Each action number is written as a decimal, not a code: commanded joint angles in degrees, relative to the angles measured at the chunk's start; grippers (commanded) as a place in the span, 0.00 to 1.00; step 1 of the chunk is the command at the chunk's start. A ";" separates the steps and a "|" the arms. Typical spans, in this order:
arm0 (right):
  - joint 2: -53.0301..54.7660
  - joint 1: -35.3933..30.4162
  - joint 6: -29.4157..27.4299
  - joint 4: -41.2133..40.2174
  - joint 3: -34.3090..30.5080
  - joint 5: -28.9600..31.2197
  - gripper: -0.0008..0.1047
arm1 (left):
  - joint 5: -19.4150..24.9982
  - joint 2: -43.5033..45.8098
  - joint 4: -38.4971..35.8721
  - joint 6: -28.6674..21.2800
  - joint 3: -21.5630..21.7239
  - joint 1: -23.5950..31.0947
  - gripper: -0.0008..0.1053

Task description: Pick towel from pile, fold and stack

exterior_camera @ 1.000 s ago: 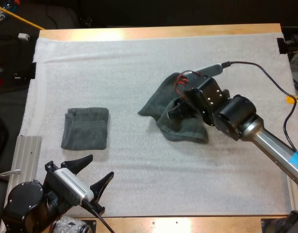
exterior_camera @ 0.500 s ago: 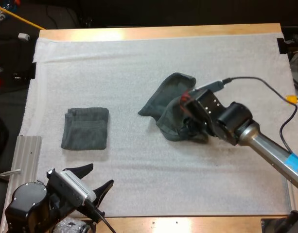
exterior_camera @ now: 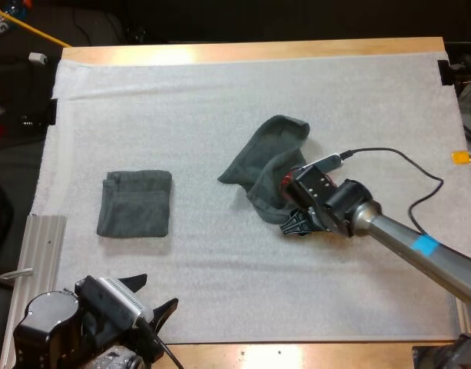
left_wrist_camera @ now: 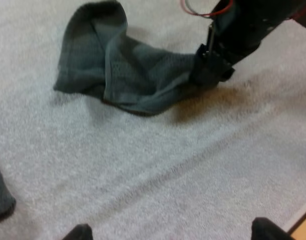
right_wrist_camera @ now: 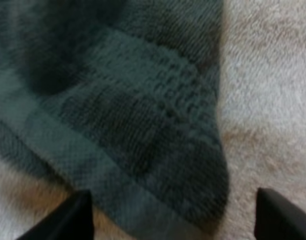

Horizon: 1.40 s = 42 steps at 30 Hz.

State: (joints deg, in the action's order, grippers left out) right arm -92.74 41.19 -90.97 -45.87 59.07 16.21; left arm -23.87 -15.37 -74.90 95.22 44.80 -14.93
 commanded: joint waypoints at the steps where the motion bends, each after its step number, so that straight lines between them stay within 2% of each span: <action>1: -0.89 -0.66 0.66 1.04 0.02 0.79 0.61 | -0.35 0.04 -0.95 0.23 0.30 -0.23 0.58; 3: -2.23 -1.58 1.79 1.37 0.02 0.79 0.58 | -0.35 0.04 -1.56 0.23 0.30 -0.23 0.58; 5: -2.94 -2.43 2.42 1.40 0.02 0.79 0.49 | -0.35 0.04 -2.01 0.23 0.30 -0.23 0.58; 7: -2.76 -3.22 2.42 1.40 0.14 0.79 0.30 | -0.35 0.04 -2.06 0.23 0.30 -0.23 0.58; 8: -2.59 -3.33 2.33 1.30 0.25 0.79 0.25 | -0.35 0.04 -2.06 0.23 0.30 -0.23 0.58; 10: -1.22 -3.32 1.99 1.10 0.42 0.79 0.04 | -0.35 0.04 -1.96 0.23 0.30 -0.23 0.58; 11: -0.69 -3.32 1.94 1.10 0.49 0.69 0.01 | -0.35 0.04 -1.93 0.23 0.30 -0.23 0.58; 16: 3.77 -3.32 -1.02 1.42 2.84 0.89 0.01 | -0.35 0.04 -1.94 0.23 0.30 -0.23 0.58; 25: 7.56 -6.85 -1.82 1.56 10.06 2.05 0.01 | -0.35 0.04 -0.60 0.23 0.30 -0.23 0.58; 34: 5.46 -13.25 -0.52 -7.25 9.98 -0.18 0.01 | -0.35 0.04 2.41 0.23 0.30 -0.23 0.58; 38: 3.25 -16.18 -0.53 -8.08 9.40 -0.18 0.01 | -0.35 0.04 3.01 0.23 0.30 -0.23 0.58; 39: 2.74 -17.08 -0.53 -8.45 9.40 -0.18 0.02 | -0.35 0.04 3.00 0.23 0.30 -0.23 0.58; 41: 2.40 -18.26 -0.18 -8.95 9.40 -0.06 0.12 | -0.35 0.04 2.89 0.23 0.30 -0.23 0.58; 42: 2.41 -18.85 0.10 -9.16 9.40 0.18 0.21 | -0.35 0.04 2.87 0.23 0.30 -0.23 0.58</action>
State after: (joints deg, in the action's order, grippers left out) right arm -90.85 22.55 -91.23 -54.52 68.33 16.14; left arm -23.87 -15.37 -72.68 95.22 44.80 -14.93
